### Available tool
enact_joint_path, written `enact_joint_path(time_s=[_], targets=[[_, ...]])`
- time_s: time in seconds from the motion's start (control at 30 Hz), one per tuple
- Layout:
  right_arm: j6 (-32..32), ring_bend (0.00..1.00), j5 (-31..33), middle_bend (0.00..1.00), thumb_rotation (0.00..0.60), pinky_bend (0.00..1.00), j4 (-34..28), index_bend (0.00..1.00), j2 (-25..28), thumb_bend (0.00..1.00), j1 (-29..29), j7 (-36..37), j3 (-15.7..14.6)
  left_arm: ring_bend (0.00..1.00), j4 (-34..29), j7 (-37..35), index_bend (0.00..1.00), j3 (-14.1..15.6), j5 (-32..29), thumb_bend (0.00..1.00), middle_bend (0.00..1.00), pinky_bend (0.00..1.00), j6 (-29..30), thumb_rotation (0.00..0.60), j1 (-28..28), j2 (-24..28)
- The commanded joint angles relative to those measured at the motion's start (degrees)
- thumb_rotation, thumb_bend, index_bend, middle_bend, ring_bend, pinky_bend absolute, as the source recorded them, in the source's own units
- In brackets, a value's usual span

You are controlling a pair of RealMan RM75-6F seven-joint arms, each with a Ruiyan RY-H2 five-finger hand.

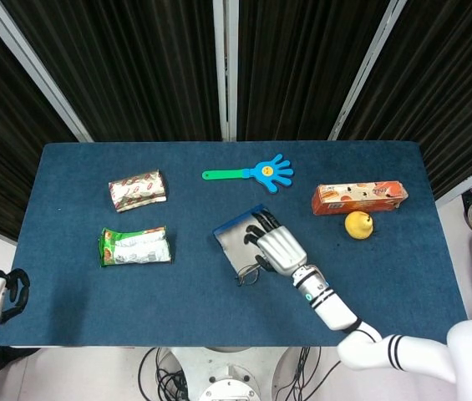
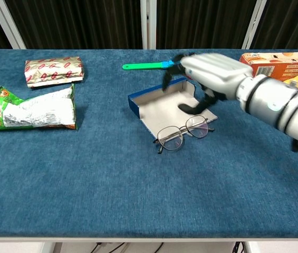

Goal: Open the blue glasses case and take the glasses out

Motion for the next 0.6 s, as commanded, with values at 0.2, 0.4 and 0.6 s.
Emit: enact_joint_path(time_s=[0.2, 0.4, 0.6], targets=[[-1.6, 0.00, -0.8, 0.26, 0.600, 0.00, 1.7, 0.51, -0.2, 0.34, -1.4, 1.2, -2.3, 0.55, 0.0, 0.1, 0.68, 0.0, -0.1, 0.36, 0.71, 0.41, 0.0, 0.600, 0.0, -0.1], [-2.0, 0.00, -1.3, 0.26, 0.600, 0.00, 3.7, 0.52, -1.5, 0.34, -1.1, 2.2, -2.0, 0.55, 0.0, 0.1, 0.68, 0.0, -0.1, 0.36, 0.71, 0.41, 0.0, 0.600, 0.0, 0.0], [-2.3, 0.00, -2.0, 0.27, 0.600, 0.00, 4.2, 0.45, -2.1, 0.33, -1.0, 2.4, -1.9, 0.55, 0.0, -0.1, 0.68, 0.0, -0.1, 0.36, 0.71, 0.41, 0.0, 0.600, 0.0, 0.0]])
